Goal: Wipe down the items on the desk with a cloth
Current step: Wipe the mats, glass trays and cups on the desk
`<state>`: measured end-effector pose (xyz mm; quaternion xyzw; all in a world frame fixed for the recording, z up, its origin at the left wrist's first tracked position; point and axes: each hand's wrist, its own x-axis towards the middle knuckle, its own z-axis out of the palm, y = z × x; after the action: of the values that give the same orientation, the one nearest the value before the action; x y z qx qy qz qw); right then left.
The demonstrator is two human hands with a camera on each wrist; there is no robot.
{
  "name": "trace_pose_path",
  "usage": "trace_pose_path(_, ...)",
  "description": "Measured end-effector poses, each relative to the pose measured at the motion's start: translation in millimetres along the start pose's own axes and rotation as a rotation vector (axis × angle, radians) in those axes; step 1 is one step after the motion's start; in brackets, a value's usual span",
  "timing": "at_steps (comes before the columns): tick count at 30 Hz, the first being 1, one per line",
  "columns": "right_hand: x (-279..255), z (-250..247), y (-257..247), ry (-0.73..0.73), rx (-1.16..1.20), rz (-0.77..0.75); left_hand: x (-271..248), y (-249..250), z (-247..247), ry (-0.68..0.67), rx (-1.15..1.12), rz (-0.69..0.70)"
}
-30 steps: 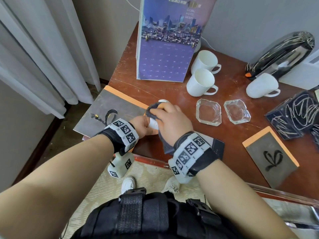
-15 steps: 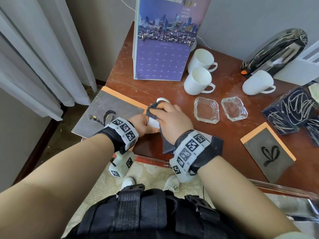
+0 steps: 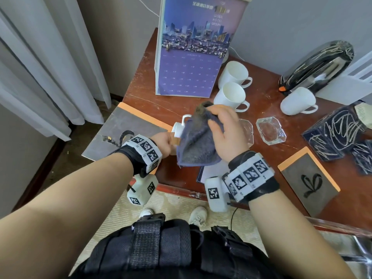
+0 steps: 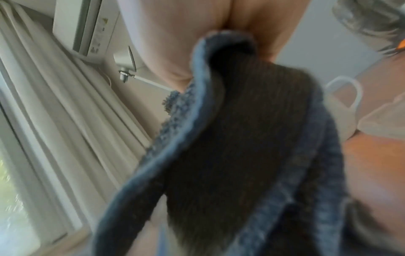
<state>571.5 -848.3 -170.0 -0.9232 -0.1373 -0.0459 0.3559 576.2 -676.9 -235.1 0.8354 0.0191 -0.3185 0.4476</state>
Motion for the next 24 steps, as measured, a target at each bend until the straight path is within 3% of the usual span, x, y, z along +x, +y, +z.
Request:
trace_pose_path(4,-11,30,13,-0.208,-0.233,0.102,-1,4,-1,-0.053,-0.009,0.088)
trace_pose_path(10,-17,23,12,-0.417,-0.485,0.111,-1,9,-2,-0.058,0.039,0.102)
trace_pose_path(17,-7,9,14,-0.383,-0.456,0.067,-1,1,2,-0.039,-0.123,0.126)
trace_pose_path(20,-5,1,14,-0.31,-0.436,0.052,3,-2,-1,-0.047,-0.037,0.104)
trace_pose_path(22,-3,10,6,-0.252,-0.368,-0.045,6,-4,-1,-0.036,0.006,0.106)
trace_pose_path(24,-3,25,0,-0.381,-0.46,-0.122,5,-1,-1,-0.031,0.133,0.084)
